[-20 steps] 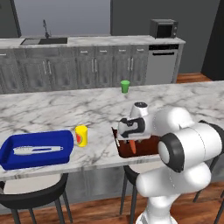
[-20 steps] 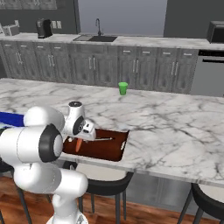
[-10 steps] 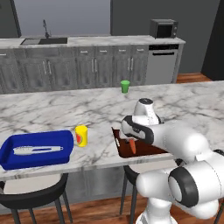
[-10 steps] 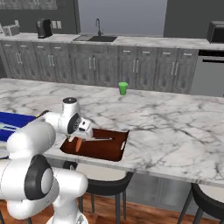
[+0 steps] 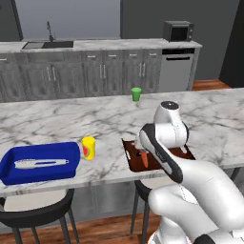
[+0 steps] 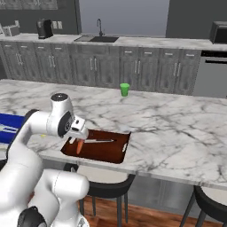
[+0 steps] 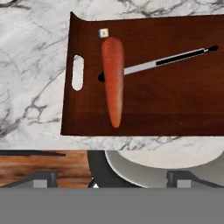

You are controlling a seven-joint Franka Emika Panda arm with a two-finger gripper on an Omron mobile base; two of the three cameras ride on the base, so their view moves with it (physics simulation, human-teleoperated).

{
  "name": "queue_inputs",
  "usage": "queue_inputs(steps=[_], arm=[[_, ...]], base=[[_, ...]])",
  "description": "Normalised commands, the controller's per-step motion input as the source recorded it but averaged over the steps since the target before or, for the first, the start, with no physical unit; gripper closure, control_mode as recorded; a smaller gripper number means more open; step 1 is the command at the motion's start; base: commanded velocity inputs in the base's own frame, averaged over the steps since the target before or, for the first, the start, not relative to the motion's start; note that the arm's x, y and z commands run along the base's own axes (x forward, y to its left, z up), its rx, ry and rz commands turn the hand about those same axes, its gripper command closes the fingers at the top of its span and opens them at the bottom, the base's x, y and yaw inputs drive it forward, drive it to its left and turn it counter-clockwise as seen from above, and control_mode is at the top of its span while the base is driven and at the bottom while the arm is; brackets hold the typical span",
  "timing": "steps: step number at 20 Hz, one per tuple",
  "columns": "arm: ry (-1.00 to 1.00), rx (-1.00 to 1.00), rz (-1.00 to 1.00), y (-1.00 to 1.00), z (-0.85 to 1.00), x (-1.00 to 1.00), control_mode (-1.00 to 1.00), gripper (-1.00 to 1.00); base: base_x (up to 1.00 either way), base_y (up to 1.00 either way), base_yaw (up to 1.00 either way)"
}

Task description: Gather the cucumber and carrot from the fridge and place them on a tray on the dining counter. Then gather the fishs from the fridge and place them on the other tray.

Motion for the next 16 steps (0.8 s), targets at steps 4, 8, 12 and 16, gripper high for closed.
queue_inputs(steps=[4,8,12,16], arm=[[-0.08,0.00,0.00,0.00,0.43,-0.84,-1.00,-1.00],[-0.10,0.00,0.00,0.00,0.37,-0.88,-1.00,-1.00],[-0.12,0.00,0.00,0.00,0.44,-0.76,-1.00,-1.00],[-0.08,0.00,0.00,0.04,0.17,-0.55,-1.00,-1.00]], base=[[0.00,0.00,0.00],[0.00,0.00,0.00],[0.00,0.00,0.00],[0.00,0.00,0.00]])
